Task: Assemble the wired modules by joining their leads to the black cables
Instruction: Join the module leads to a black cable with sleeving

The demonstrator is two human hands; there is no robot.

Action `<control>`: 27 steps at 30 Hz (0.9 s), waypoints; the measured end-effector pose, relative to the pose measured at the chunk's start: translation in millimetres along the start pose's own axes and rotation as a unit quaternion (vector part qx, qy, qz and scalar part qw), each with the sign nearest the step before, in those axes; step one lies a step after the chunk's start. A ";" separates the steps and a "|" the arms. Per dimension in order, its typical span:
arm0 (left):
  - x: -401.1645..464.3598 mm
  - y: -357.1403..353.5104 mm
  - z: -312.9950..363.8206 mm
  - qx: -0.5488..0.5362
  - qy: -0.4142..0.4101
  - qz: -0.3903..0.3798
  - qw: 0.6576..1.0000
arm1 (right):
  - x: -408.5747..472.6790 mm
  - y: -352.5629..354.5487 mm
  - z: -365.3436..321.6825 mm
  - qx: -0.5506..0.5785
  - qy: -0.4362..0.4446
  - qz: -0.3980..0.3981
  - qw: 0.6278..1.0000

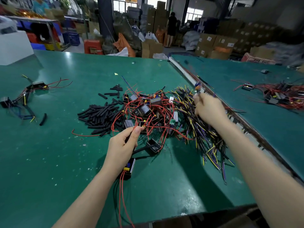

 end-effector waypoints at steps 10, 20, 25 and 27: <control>0.5 -4.0 -2.3 0.007 -0.005 -0.017 1.000 | -17.1 -50.4 26.9 -0.122 -0.002 -0.149 0.981; 0.9 -4.1 -6.3 0.014 -0.013 -0.022 1.000 | -16.9 -49.3 12.6 -0.108 -0.026 -0.059 0.992; 1.6 -3.3 -7.4 0.011 -0.010 -0.018 1.000 | -8.3 -60.9 12.0 -0.120 -0.017 -0.126 0.985; 1.3 -3.0 -6.6 0.010 -0.014 -0.018 1.000 | 0.4 -46.2 21.7 -0.046 -0.046 -0.090 0.994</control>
Point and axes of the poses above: each hand's wrist, its own x-axis towards the middle knuckle, its own y-axis out of the back of the hand, z = x × y, the point moved 10 cm from there along x, towards the middle knuckle, and after that the axes turned 13 degrees about -x, right-handed, at the moved point
